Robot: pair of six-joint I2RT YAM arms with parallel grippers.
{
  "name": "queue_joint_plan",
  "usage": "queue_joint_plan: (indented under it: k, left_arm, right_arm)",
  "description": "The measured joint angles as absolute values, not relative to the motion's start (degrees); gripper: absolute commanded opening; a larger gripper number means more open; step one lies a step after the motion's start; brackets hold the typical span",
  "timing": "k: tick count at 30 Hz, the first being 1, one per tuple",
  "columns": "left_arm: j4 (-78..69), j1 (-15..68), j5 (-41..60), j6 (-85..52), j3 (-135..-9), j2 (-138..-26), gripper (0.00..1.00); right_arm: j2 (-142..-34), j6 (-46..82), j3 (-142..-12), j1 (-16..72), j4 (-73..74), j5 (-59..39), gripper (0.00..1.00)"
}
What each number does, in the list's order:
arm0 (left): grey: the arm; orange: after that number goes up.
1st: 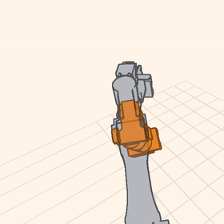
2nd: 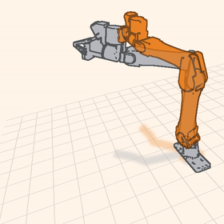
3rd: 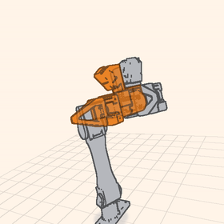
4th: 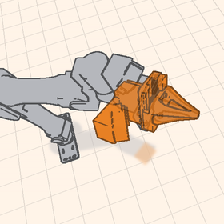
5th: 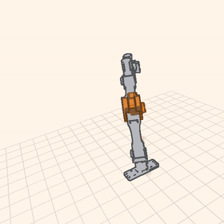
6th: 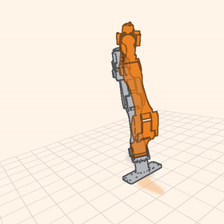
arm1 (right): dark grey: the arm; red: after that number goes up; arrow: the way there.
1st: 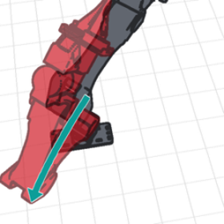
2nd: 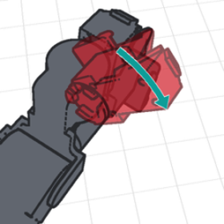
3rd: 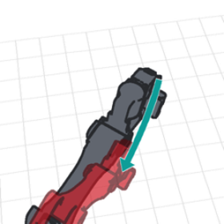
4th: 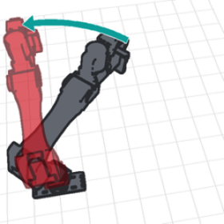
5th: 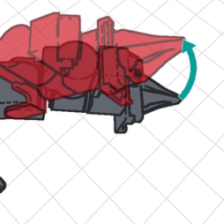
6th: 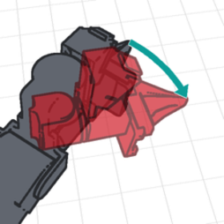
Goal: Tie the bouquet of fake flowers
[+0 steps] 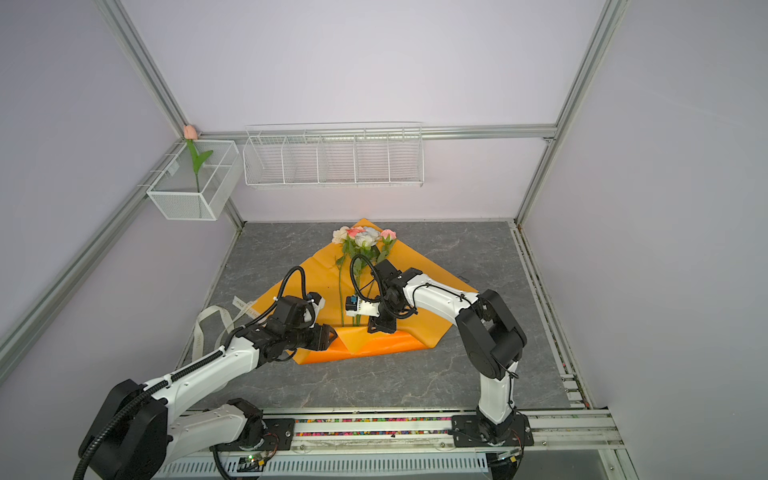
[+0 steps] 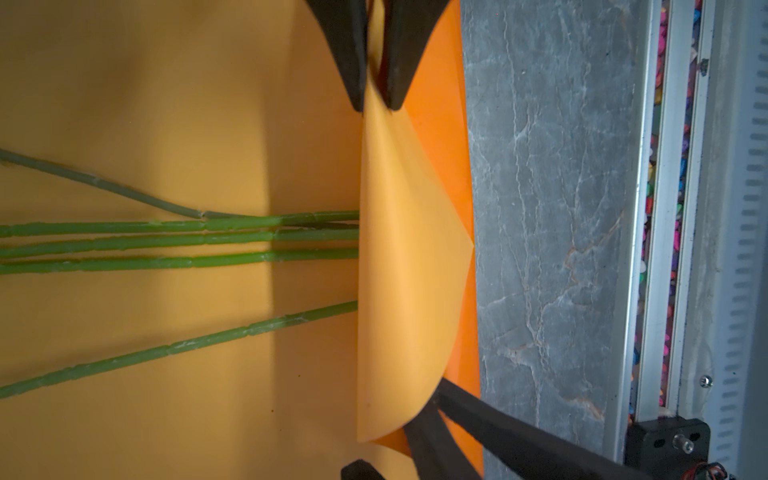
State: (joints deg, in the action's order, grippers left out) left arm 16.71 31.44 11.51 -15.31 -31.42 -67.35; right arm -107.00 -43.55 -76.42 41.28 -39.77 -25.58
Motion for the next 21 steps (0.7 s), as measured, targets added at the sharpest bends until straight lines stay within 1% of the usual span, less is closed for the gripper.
queue_joint_plan:
  k: [3,6,8,12,13,14,16,20,21]
  left_arm:
    - [15.5,31.5,13.1,-13.9,-31.5,-68.6,0.63]
    - [14.7,31.5,14.4,-12.8,-31.5,-69.6,0.54]
    - [14.1,31.5,15.1,-12.1,-31.5,-69.6,0.45]
    - [13.5,31.5,15.3,-11.5,-31.6,-69.3,0.33]
    - [13.6,31.5,14.9,-11.5,-31.6,-69.1,0.25]
    - [13.6,31.5,14.4,-11.6,-31.6,-68.8,0.21]
    - [13.7,31.5,13.3,-12.2,-31.7,-68.0,0.13]
    - [13.8,31.5,11.7,-13.2,-31.7,-66.8,0.01]
    - [13.8,31.5,11.6,-13.3,-31.7,-66.7,0.0]
  right_arm:
    - [-107.0,-43.5,-76.5,41.3,-39.9,-25.6,0.14]
    - [-107.0,-43.5,-76.6,41.3,-40.0,-25.6,0.15]
    - [-107.0,-43.5,-76.7,41.3,-40.1,-25.6,0.16]
    - [-107.6,-43.5,-77.4,41.3,-40.1,-25.5,0.21]
    - [-107.7,-43.4,-77.5,41.3,-40.1,-25.5,0.23]
    - [-107.7,-43.3,-77.5,41.3,-40.0,-25.5,0.25]
    - [-107.7,-43.0,-77.5,41.3,-39.8,-25.3,0.25]
    - [-107.7,-41.3,-77.4,41.3,-38.6,-25.2,0.28]
    - [-107.6,-40.8,-77.2,41.3,-37.8,-25.1,0.28]
